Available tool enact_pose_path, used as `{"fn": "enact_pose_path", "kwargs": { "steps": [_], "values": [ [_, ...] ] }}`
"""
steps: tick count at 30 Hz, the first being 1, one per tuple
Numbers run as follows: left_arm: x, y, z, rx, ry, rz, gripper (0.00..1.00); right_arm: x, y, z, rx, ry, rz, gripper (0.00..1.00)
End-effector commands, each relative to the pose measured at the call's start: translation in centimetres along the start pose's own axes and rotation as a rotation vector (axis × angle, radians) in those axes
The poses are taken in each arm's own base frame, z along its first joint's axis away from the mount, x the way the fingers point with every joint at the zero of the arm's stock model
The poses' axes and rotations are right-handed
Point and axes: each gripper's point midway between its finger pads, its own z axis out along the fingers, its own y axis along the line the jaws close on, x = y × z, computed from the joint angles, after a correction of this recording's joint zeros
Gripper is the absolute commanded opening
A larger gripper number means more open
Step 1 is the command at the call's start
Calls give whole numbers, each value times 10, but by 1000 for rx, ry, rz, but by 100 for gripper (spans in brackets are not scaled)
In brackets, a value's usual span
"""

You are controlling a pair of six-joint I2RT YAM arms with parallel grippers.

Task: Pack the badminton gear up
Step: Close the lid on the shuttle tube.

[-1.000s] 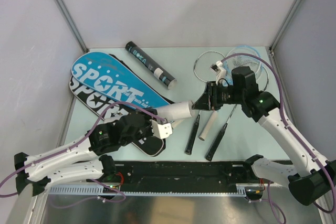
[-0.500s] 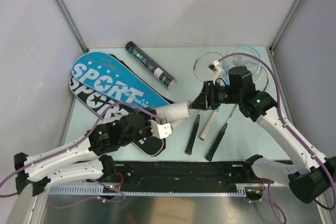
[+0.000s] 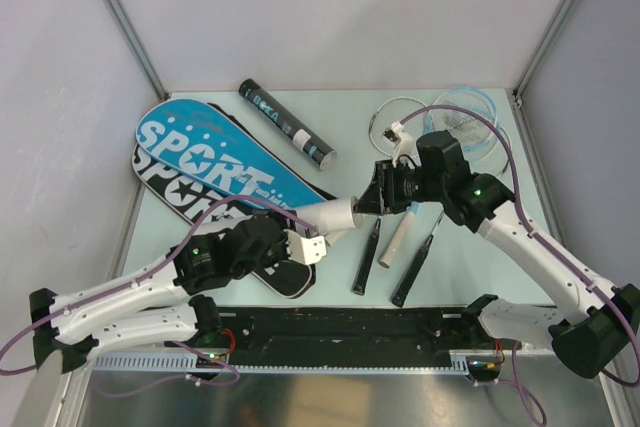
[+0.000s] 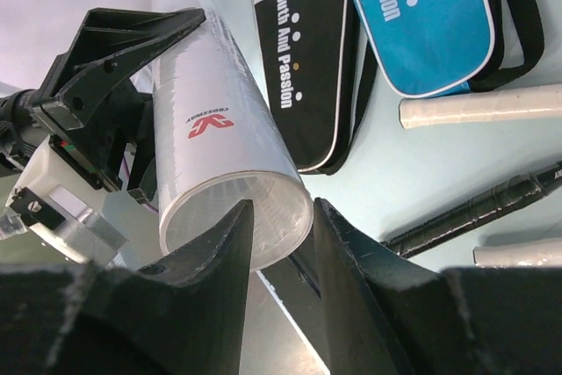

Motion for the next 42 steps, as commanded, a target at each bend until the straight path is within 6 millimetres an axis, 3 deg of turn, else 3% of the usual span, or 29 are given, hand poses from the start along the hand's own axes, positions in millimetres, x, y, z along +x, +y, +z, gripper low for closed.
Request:
{"fn": "enact_pose_path", "kwargs": {
  "steps": [1,10,17,20,25,32,38,42],
  "values": [
    [-65,43,-13,-109,-238,-51,46,-8,22,5,-52,-14,-36,39],
    [-78,55,-12,-124,-252,-80,45,-11,14,15,29,-64,48,39],
    [-73,54,-5,-136,-212,-102,46,-10,20,20,-51,-144,137,39],
    [-70,57,-6,-152,-195,-126,46,-14,18,12,-37,-173,143,39],
    [-65,63,-5,-194,-157,-188,48,-36,18,-24,-26,-312,140,42],
    [-78,85,-15,-230,-203,-379,46,-65,22,-110,40,-649,45,57],
    [-99,105,-18,-197,-322,-621,49,-58,14,-157,98,-840,18,65],
    [-113,125,-14,-200,-377,-781,49,-48,12,-161,84,-857,19,64]
  ]
}}
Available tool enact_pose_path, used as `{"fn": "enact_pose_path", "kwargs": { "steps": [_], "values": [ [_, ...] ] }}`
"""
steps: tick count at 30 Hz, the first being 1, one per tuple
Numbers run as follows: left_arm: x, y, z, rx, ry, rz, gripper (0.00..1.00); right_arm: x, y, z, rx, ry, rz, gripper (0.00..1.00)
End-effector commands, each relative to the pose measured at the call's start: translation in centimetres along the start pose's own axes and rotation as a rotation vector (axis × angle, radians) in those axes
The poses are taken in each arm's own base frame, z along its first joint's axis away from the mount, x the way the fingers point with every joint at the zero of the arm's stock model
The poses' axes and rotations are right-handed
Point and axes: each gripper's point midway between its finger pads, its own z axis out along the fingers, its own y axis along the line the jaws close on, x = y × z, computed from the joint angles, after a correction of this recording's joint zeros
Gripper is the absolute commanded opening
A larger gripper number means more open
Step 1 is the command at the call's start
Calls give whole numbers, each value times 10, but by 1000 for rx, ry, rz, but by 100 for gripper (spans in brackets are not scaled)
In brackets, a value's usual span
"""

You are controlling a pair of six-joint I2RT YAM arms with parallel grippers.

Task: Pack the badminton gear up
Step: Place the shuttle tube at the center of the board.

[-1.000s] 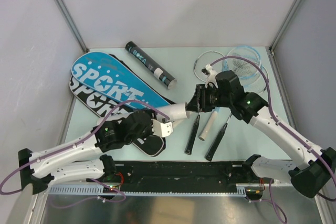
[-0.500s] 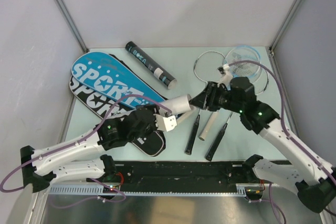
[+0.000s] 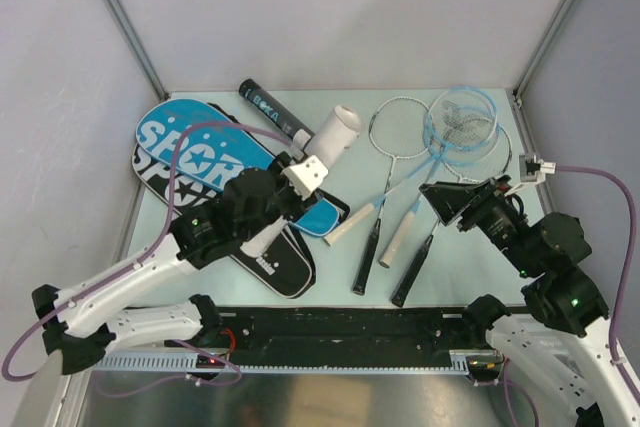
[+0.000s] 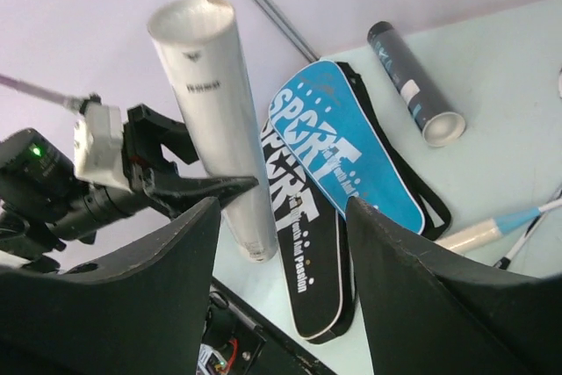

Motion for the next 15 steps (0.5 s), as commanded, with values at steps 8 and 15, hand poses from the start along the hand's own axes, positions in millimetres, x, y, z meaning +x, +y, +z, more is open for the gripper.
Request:
{"fn": "enact_pose_path", "kwargs": {
  "steps": [8,15],
  "values": [
    [-98,63,48,-133,-294,-607,51,31,-27,-5,40,55,-20,64],
    [-87,135,108,-384,-402,-967,54,46,-38,-15,66,102,-59,64]
  ]
}}
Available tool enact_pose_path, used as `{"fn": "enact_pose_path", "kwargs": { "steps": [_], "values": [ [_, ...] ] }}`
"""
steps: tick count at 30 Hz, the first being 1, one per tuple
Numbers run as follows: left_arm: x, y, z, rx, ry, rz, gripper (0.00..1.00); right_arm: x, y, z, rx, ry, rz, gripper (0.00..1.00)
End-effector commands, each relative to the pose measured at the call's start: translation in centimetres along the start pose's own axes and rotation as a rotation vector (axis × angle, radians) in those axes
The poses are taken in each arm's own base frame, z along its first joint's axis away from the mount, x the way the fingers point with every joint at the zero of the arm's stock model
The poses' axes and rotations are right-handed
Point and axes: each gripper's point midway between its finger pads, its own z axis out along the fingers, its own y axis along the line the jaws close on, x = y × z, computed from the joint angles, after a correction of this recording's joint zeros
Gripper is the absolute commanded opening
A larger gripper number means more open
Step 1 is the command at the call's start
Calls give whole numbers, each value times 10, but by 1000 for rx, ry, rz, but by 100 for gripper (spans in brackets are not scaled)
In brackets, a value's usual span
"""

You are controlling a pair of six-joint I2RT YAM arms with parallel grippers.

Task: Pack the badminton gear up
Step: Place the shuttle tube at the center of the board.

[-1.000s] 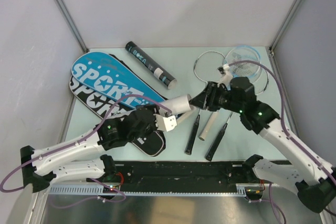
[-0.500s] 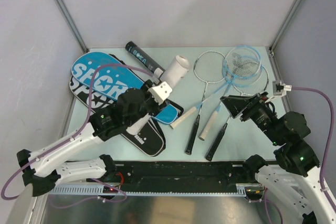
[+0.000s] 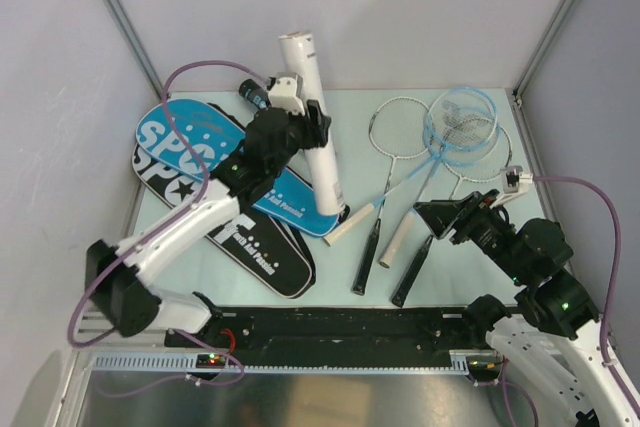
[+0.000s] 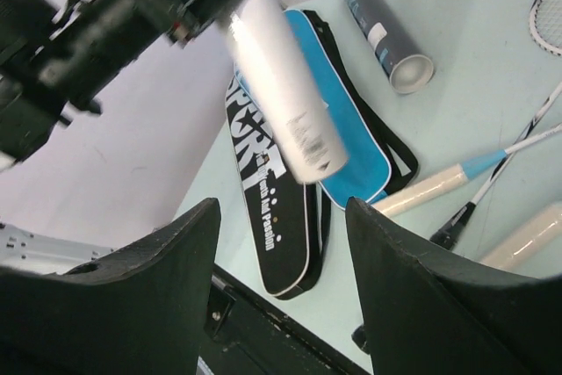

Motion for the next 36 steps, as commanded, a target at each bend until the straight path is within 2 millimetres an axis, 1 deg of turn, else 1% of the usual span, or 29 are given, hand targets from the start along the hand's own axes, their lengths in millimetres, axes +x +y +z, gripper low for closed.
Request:
{"fn": "enact_pose_path", "kwargs": {
  "steps": [1,3,4,5,6,7,8,9,10,11,12,15,17,19,24,27,29,31,32,34,35,36],
  "values": [
    [-67,21,40,-120,-246,-338,55,4,-2,-6,-6,13,-52,64],
    [-64,32,64,-148,-247,-431,56,5,-5,-6,3,18,-74,64],
    [-58,38,78,-160,-240,-481,56,5,-6,-6,7,19,-84,64],
    [-59,43,88,-164,-247,-518,55,6,-7,-5,9,20,-90,64],
    [-52,48,101,-173,-242,-540,55,6,-8,-4,11,24,-93,64],
    [-56,52,110,-177,-259,-557,55,7,-8,-3,10,29,-96,64],
    [-50,56,123,-187,-256,-558,56,8,-8,-2,7,37,-98,64],
    [-53,58,131,-187,-269,-559,56,9,-7,-1,5,44,-100,64],
    [-48,60,142,-192,-266,-552,56,10,-8,1,5,51,-104,64],
    [-50,60,150,-190,-275,-549,57,11,-8,3,6,58,-109,64],
    [-45,63,160,-200,-272,-542,57,12,-10,5,10,64,-116,64],
    [-32,68,181,-219,-270,-539,60,11,-13,10,28,74,-134,64],
    [-19,71,193,-231,-260,-539,61,10,-15,13,37,73,-144,64],
    [-1,77,205,-244,-234,-535,61,9,-17,17,47,72,-151,65],
    [39,97,225,-281,-177,-552,64,9,-21,27,60,78,-157,65],
    [62,109,233,-284,-133,-579,70,10,-24,32,66,88,-154,65],
    [71,114,235,-277,-111,-589,75,10,-24,34,64,91,-150,65],
    [74,117,232,-281,-102,-587,80,10,-23,35,60,93,-143,65],
    [79,119,228,-291,-92,-580,82,9,-23,35,59,91,-141,65],
    [72,119,218,-294,-96,-555,93,8,-22,35,59,87,-138,65],
    [68,119,213,-291,-100,-544,96,7,-22,35,59,86,-134,65],
    [67,119,207,-295,-96,-538,98,7,-21,35,56,88,-129,65]
  ]
}}
